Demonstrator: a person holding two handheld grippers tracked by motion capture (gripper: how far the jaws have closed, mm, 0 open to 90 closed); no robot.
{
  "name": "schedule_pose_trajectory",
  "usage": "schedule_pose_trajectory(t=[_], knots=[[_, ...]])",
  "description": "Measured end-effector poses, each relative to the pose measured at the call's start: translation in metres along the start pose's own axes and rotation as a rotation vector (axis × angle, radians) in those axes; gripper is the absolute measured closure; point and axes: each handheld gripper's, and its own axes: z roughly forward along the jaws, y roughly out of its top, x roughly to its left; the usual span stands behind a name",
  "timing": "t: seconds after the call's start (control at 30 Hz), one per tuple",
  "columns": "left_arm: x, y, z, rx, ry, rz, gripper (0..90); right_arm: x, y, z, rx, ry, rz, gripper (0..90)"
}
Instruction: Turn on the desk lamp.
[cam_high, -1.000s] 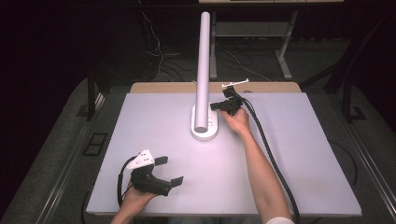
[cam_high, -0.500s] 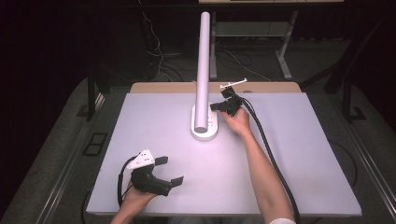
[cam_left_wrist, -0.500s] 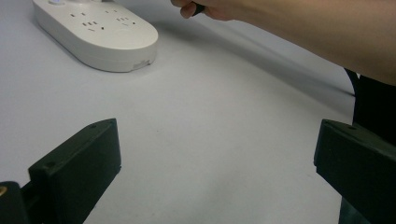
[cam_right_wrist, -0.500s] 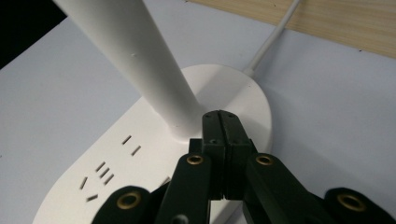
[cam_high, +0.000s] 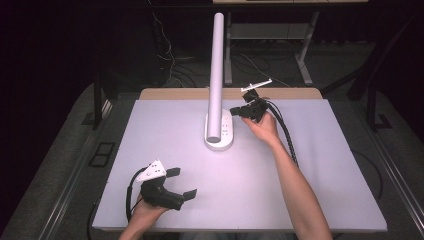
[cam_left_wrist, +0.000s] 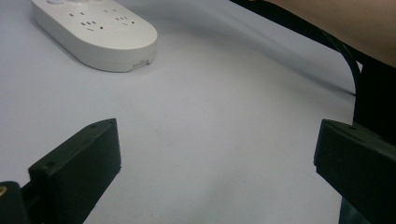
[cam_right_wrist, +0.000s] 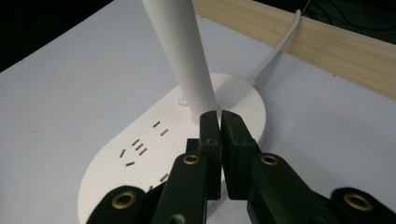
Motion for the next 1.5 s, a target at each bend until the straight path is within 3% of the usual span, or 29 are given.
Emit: schedule_pose_trajectory(t=[0.23,0.53,0.63,0.77,1.13,1.5], knots=[[0.000,0.000,0.001,-0.001,0.002,0.001,0.0,0.005,-0.008,-0.021,-0.013,0.009,-0.013,79.5],[0.000,0.000,0.002,0.003,-0.003,-0.001,0.0,0.016,-0.022,-0.053,-0.052,-0.051,-0.035,37.0],[0.000,0.000,0.002,0.006,-0.003,0.004,0.0,0.018,-0.029,-0.064,-0.070,-0.048,-0.020,18.6],[-0.001,0.001,0.003,0.006,-0.005,0.005,0.0,0.020,-0.040,-0.079,-0.087,-0.034,-0.028,1.8],[-0.003,0.001,0.005,0.009,-0.009,0.006,0.0,0.027,-0.071,-0.120,-0.119,-0.006,-0.004,0.3],[-0.003,0.001,0.005,0.010,-0.007,0.006,0.0,0.038,-0.109,-0.145,-0.142,0.009,0.022,0.4]])
